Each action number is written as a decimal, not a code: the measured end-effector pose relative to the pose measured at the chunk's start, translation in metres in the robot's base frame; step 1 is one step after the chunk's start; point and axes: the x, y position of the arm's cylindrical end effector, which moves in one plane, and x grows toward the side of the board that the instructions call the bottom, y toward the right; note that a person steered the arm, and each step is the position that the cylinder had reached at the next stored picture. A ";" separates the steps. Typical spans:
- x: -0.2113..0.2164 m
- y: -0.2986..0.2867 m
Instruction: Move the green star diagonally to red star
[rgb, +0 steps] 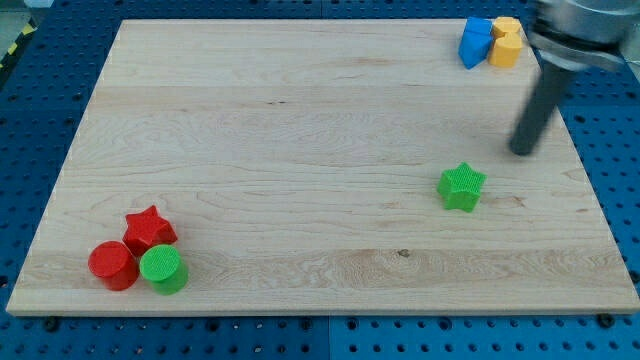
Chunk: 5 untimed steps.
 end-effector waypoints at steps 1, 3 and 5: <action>0.049 0.019; 0.049 -0.191; 0.048 -0.176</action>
